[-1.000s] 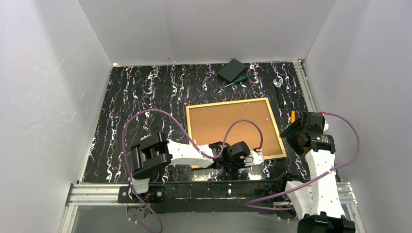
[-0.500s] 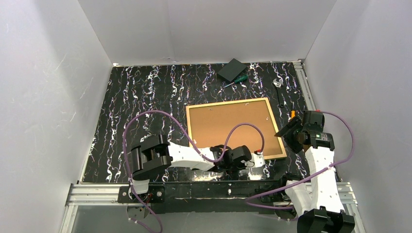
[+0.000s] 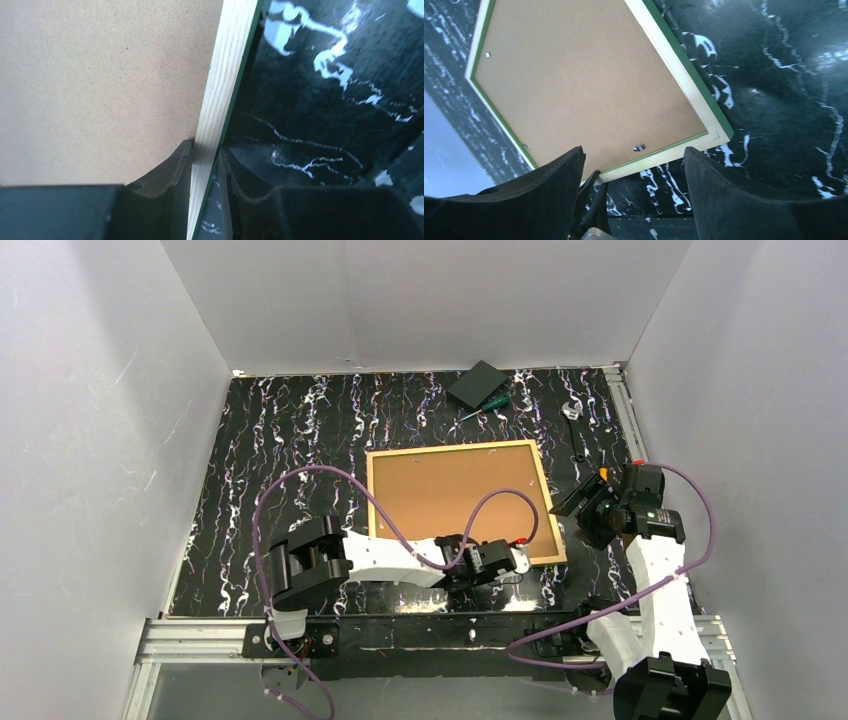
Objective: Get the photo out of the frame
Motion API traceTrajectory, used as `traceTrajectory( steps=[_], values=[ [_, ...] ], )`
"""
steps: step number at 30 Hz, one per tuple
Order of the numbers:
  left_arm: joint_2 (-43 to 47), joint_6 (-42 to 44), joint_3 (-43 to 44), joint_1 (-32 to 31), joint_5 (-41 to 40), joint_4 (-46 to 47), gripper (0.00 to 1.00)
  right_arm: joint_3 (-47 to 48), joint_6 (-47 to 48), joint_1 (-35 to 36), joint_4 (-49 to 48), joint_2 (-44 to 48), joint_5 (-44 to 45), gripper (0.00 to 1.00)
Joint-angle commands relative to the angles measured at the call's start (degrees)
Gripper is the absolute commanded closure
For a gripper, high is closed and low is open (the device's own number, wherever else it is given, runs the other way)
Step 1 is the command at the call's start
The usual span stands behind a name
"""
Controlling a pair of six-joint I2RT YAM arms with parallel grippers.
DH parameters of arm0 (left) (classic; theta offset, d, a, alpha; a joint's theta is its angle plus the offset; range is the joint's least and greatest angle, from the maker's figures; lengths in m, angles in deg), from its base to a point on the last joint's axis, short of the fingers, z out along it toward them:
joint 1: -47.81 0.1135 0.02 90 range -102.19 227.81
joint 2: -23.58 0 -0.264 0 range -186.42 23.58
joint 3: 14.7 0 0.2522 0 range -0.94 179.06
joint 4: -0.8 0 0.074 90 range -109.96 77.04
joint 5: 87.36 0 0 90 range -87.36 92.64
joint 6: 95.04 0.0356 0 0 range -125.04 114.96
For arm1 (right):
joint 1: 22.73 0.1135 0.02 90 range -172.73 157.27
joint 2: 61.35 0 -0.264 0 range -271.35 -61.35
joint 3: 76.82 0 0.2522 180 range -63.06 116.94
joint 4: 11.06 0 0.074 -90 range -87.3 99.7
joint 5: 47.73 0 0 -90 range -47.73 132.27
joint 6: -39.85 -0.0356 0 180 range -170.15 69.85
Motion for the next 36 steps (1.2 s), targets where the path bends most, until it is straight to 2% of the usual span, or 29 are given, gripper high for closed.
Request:
traceTrajectory(
  steps=[1, 9, 16, 25, 29, 36],
  values=[
    [2.4, -4.6, 4.4, 0.6, -7.1, -14.0, 1.0, -2.1, -1.8, -0.3, -5.8, -1.2, -8.6, 0.19],
    [3.7, -3.2, 8.0, 0.6, -7.9, -16.2, 1.0, -4.4, -1.6, -2.3, -5.9, -2.0, -5.5, 0.14],
    [4.3, -2.0, 9.4, 0.7, -8.6, -17.1, 1.0, -7.4, -1.7, -6.4, -5.9, 0.7, -7.0, 0.1],
    [4.5, -2.0, 12.6, 1.1, -6.3, -19.6, 1.0, -14.6, -2.5, -7.6, -13.8, -0.6, -17.6, 0.1],
    [4.4, -2.1, 13.4, 1.1, -5.6, -20.2, 1.0, -16.2, -3.1, -7.6, -15.9, -0.7, -18.7, 0.1],
    [4.2, -2.9, 14.2, 1.2, -4.4, -20.9, 1.0, -20.9, -7.8, -7.6, -26.8, -4.3, -25.0, 0.14]
  ],
)
